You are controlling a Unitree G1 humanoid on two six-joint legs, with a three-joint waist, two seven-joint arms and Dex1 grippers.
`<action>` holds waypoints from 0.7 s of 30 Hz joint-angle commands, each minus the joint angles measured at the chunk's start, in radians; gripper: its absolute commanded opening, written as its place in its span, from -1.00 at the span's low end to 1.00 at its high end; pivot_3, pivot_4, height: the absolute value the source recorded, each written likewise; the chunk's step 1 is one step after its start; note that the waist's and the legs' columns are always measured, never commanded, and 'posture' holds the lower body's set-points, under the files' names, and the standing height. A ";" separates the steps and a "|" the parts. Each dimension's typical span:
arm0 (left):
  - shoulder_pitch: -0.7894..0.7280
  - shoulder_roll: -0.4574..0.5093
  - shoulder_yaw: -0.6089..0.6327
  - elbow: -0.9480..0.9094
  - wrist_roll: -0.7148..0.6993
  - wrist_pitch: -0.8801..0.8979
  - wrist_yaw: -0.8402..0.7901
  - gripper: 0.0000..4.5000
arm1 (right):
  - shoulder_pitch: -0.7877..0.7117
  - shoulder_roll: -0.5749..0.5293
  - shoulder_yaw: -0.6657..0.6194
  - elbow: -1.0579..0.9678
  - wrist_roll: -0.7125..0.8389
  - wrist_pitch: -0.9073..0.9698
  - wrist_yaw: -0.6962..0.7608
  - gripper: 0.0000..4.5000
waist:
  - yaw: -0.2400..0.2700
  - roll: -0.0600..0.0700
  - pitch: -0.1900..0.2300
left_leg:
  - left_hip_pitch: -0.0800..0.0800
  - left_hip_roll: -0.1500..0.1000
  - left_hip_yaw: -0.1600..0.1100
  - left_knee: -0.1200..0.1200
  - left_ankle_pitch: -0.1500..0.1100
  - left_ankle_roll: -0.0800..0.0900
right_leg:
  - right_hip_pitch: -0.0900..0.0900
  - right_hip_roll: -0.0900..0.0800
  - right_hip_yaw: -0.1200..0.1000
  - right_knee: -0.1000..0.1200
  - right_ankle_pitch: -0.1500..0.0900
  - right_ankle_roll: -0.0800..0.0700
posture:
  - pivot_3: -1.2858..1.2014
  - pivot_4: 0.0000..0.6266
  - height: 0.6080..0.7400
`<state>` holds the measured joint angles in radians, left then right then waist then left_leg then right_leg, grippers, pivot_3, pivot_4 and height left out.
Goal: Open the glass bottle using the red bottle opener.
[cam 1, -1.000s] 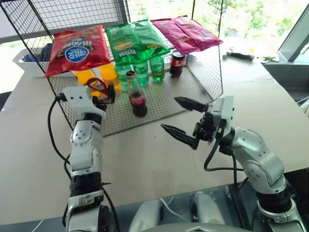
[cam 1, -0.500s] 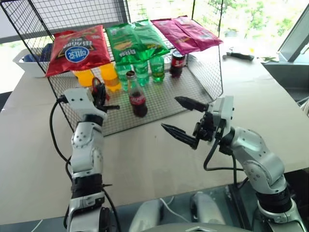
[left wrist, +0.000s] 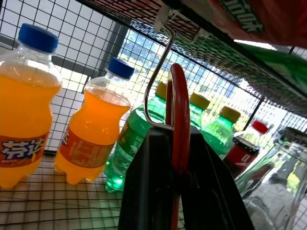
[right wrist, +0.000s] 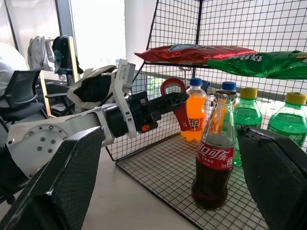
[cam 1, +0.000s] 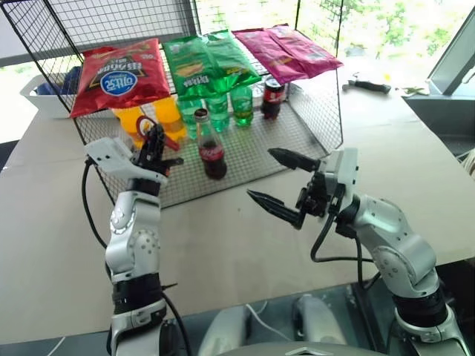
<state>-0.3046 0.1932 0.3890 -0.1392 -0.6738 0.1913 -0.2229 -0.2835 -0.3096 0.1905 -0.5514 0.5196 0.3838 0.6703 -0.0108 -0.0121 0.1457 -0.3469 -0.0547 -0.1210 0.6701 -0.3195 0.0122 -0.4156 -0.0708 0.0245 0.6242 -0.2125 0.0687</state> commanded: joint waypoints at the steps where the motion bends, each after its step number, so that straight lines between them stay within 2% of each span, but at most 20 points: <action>1: -0.011 0.002 0.025 -0.063 -0.102 0.025 -0.030 -0.96 | 0.001 0.004 0.002 -0.020 0.002 -0.024 0.004 1.00 | 0.000 0.000 0.000 | 0.000 0.000 0.000 0.000 0.000 0.000 | 0.000 0.000 0.000 0.000 0.000 0.000 | 0.03 -0.52 1.00; 13: 0.083 0.026 0.012 -0.143 -0.274 0.182 -0.083 -0.96 | -0.002 0.004 0.004 -0.021 -0.007 -0.011 -0.011 1.00 | -0.001 0.000 0.000 | 0.000 0.000 0.000 0.000 0.000 0.000 | 0.000 0.000 0.000 0.000 0.000 0.000 | 0.03 -0.52 1.00; 17: 0.146 0.057 0.035 -0.209 -0.420 0.264 -0.115 -0.96 | -0.002 -0.009 0.001 -0.025 0.002 0.032 -0.028 1.00 | -0.001 0.000 0.000 | 0.000 0.000 0.000 0.000 0.000 0.000 | 0.000 0.000 0.000 0.000 0.000 0.000 | 0.03 -0.52 1.00; 21: 0.224 0.083 0.054 -0.237 -0.563 0.328 -0.177 -0.96 | 0.008 -0.091 0.015 -0.038 -0.017 0.151 -0.042 1.00 | -0.001 0.000 0.000 | 0.000 0.000 0.001 0.000 0.000 0.000 | 0.000 0.000 0.001 0.000 0.000 0.000 | 0.03 -0.52 1.00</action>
<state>-0.0951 0.2591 0.4213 -0.3253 -1.1627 0.4972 -0.3623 -0.2774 -0.3834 0.2021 -0.5477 0.5099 0.4975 0.6373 -0.0120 -0.0119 0.1459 -0.3469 -0.0544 -0.1205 0.6698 -0.3195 0.0122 -0.4155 -0.0708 0.0251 0.6238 -0.2127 0.0684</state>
